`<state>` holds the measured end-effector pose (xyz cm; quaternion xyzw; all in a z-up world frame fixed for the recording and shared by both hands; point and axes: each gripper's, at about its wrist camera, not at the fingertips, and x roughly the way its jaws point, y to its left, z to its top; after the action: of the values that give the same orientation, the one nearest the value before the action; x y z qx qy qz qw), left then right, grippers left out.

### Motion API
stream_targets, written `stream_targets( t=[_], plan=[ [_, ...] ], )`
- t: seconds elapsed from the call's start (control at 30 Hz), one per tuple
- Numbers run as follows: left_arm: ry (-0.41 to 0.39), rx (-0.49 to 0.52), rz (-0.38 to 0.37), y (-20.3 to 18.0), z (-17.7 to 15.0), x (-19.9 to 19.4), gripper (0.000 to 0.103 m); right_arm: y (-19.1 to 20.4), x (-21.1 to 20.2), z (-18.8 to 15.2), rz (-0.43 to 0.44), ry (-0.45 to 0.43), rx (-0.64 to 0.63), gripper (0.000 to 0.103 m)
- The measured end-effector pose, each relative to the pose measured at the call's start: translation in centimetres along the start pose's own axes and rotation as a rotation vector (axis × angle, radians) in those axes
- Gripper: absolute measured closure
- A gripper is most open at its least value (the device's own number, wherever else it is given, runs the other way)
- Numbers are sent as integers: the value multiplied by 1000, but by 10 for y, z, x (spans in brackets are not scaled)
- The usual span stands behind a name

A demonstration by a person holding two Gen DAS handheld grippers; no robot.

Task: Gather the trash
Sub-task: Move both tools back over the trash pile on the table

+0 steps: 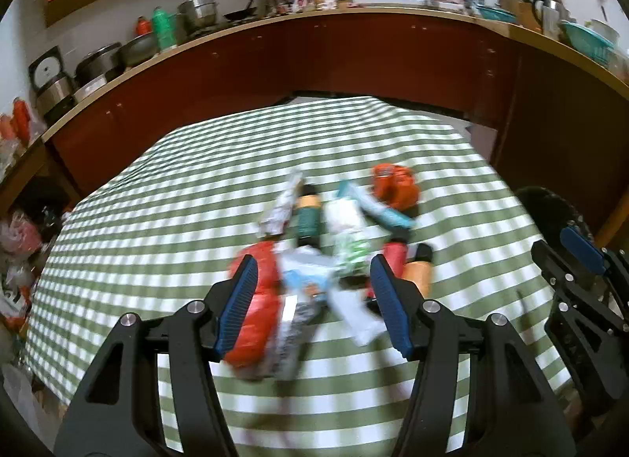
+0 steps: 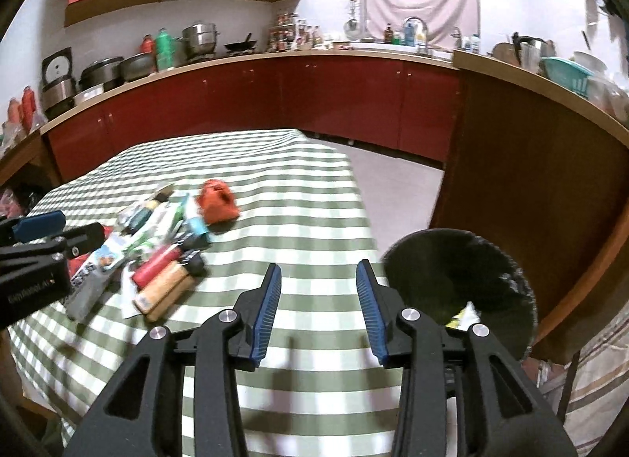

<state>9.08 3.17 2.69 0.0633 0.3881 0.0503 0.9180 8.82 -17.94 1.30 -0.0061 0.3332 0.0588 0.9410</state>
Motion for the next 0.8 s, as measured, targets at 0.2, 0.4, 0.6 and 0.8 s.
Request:
stream_targets(
  t=[0.2,0.4,0.6,0.8],
  plan=[
    [20,-47,46,41,-8,1,44,33,7,-1,51,23,-20,63],
    [47,-95,77,75,-16,8,44,68,19,-1,94,55,-55,61],
    [67,-124,84,93,-23,16,43,90,27,1,102,72,-80,55],
    [75,-135,67,102,-29,21,38,90,32,-3,64,105,-85,54]
  ],
)
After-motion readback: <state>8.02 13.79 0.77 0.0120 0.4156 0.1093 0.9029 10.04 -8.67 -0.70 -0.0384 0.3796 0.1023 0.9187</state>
